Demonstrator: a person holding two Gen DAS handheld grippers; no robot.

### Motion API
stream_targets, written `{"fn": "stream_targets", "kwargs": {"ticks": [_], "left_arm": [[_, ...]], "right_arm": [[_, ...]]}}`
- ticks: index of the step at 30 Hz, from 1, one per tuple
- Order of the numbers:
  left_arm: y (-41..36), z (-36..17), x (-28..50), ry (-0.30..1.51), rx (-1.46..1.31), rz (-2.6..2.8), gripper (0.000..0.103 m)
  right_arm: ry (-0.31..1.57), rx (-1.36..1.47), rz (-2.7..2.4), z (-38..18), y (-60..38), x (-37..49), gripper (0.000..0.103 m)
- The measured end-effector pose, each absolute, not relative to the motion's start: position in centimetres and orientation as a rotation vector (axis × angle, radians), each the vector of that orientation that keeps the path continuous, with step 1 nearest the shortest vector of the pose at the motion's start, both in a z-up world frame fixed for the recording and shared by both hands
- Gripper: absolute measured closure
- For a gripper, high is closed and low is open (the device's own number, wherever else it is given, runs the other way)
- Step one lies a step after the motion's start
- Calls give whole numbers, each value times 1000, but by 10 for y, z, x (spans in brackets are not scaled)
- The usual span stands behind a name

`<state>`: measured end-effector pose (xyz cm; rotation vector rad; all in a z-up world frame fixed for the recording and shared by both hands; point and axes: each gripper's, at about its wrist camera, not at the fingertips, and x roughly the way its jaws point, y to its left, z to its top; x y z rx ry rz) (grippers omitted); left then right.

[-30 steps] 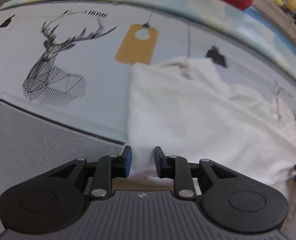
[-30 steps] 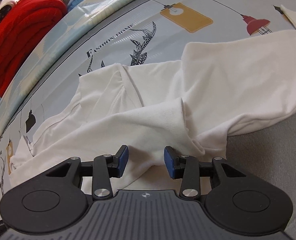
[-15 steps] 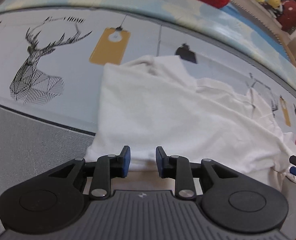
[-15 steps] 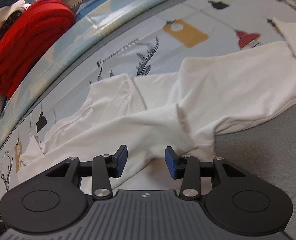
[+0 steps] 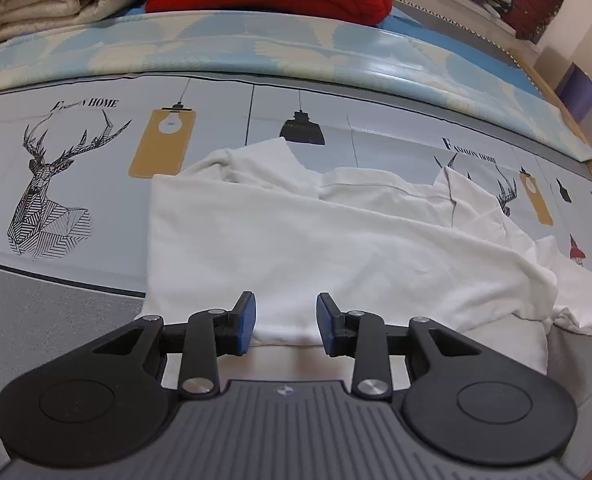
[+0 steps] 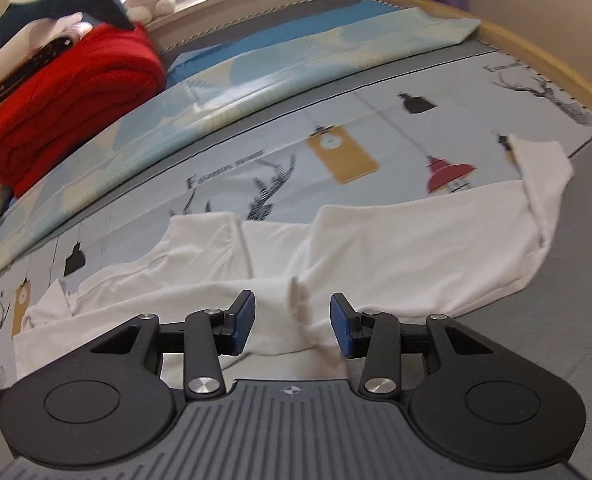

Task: Fold small clothes
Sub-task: 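Move the right gripper to the other sleeve cuff and grasp it, then lift the sleeve with the right gripper and lay it across the shirt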

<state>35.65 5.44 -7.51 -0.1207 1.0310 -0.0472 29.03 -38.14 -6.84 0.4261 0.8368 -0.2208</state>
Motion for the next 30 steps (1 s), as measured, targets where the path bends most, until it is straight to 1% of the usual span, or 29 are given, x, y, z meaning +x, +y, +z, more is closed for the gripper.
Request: {"fn": "stream_targets", "kwargs": {"ticks": [4, 5, 7, 8, 9, 10, 15, 18, 22, 28, 30], "left_arm": [[51, -74, 360, 1029, -124, -49, 66], [50, -74, 361, 1027, -124, -52, 66], [50, -73, 363, 1026, -131, -56, 65], [50, -73, 364, 1028, -137, -58, 65], [50, -73, 365, 1031, -142, -61, 64], [49, -73, 366, 1034, -145, -66, 64], [47, -73, 368, 1038, -143, -90, 64], [47, -74, 369, 1041, -145, -85, 63], [45, -78, 370, 1055, -143, -88, 63], [42, -82, 372, 1063, -135, -94, 62], [44, -83, 373, 1067, -137, -88, 62]], "right_arm": [[739, 443, -284, -57, -419, 277, 60], [708, 457, -305, -53, -432, 273, 63], [663, 489, -340, -50, -459, 264, 71], [640, 510, -351, -50, -475, 259, 80], [623, 534, -372, -50, -492, 254, 84], [608, 567, -402, -51, -510, 249, 84], [492, 709, -595, -69, -598, 224, 84], [499, 724, -633, -94, -629, 227, 81], [566, 713, -589, -124, -638, 251, 80], [663, 567, -520, -151, -622, 307, 70], [695, 536, -543, -161, -616, 320, 63]]}}
